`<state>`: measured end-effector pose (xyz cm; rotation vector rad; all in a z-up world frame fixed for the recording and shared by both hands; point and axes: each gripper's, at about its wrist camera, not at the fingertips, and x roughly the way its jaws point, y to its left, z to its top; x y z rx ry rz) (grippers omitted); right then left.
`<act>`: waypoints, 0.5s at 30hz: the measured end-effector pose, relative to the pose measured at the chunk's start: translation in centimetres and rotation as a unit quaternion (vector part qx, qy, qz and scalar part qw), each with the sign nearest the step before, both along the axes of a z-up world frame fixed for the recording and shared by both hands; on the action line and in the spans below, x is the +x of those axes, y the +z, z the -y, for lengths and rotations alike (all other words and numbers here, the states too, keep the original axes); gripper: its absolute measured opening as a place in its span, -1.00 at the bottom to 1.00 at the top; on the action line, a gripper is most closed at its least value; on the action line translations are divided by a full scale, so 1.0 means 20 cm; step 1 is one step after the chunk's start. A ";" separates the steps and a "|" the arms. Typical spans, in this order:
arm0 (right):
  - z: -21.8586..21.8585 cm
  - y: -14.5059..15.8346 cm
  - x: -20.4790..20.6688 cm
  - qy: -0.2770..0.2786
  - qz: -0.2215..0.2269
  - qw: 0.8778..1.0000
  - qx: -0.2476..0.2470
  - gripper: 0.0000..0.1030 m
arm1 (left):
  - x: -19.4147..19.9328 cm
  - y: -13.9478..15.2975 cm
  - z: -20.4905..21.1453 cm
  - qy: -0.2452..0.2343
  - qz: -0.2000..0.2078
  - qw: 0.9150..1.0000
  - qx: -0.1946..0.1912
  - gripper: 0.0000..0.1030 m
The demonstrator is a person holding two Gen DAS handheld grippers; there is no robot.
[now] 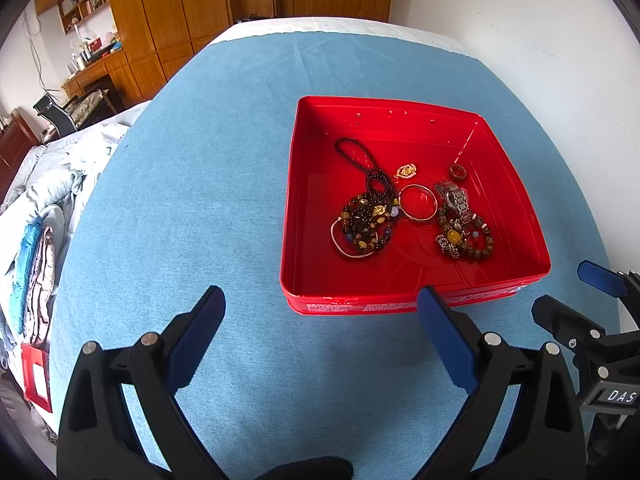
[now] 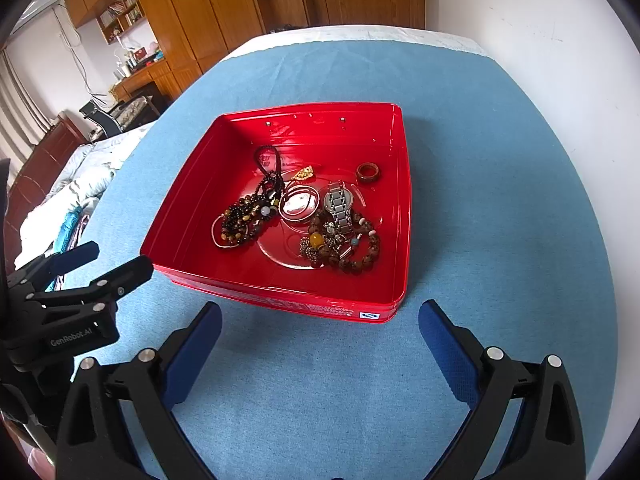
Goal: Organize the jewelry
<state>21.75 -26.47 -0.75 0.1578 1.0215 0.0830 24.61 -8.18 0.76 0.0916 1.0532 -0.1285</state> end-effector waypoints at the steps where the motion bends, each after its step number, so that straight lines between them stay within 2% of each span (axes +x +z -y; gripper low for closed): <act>1: 0.00 0.00 0.00 0.000 0.000 1.000 0.000 0.92 | 0.00 0.00 0.00 0.000 0.000 1.000 -0.001 0.86; 15: 0.00 -0.01 0.01 0.002 -0.002 1.000 -0.001 0.92 | 0.00 0.00 -0.01 -0.001 -0.001 1.000 -0.002 0.86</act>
